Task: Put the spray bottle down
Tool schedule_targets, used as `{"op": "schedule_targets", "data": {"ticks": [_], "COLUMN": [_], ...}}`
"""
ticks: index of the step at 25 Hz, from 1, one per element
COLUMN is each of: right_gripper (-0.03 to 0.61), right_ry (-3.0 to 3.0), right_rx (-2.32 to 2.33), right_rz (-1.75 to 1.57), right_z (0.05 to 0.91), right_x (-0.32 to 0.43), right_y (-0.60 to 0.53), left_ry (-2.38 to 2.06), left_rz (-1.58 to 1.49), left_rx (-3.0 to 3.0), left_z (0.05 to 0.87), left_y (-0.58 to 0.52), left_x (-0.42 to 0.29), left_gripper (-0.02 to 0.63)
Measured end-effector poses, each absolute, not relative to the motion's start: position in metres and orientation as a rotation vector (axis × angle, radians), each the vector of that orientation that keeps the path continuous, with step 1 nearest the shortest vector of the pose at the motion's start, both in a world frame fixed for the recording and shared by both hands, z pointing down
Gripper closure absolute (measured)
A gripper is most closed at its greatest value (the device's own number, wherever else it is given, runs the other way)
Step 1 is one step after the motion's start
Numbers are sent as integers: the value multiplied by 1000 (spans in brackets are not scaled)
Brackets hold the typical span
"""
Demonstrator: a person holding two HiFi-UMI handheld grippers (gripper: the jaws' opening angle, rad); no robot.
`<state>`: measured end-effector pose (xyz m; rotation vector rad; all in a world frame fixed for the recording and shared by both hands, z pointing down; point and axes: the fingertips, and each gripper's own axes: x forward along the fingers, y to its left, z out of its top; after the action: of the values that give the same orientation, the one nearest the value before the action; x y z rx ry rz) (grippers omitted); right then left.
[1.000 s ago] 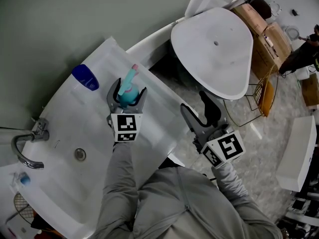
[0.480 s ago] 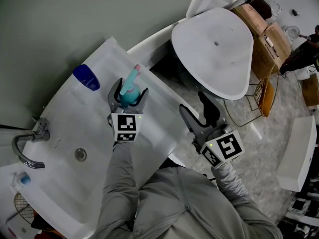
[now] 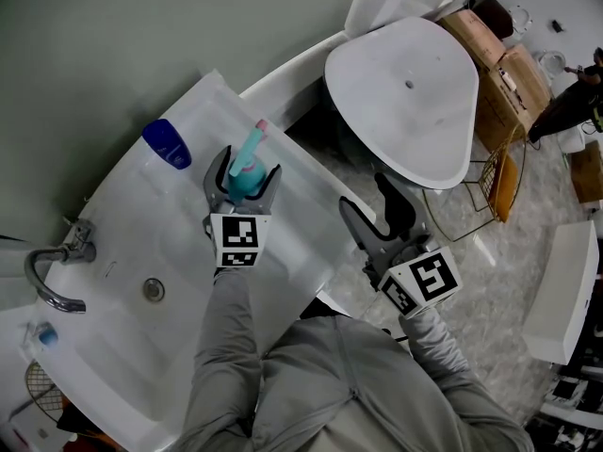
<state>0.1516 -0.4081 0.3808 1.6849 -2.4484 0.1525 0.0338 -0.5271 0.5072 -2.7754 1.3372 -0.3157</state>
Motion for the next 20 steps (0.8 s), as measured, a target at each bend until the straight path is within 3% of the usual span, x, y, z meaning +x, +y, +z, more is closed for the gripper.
{"op": "schedule_targets", "data": {"ticks": [20], "right_gripper": [318], "right_ry": [-2529], "right_rx": [1660], "right_rz": [109], "right_z": [361], "right_x": [125], "right_y": [-381], "left_ry": [1445], "left_rz": [-253], "left_rx": [-2687], "left_z": [450], "left_y": [-471], "left_x": [-15], "left_gripper": [193]}}
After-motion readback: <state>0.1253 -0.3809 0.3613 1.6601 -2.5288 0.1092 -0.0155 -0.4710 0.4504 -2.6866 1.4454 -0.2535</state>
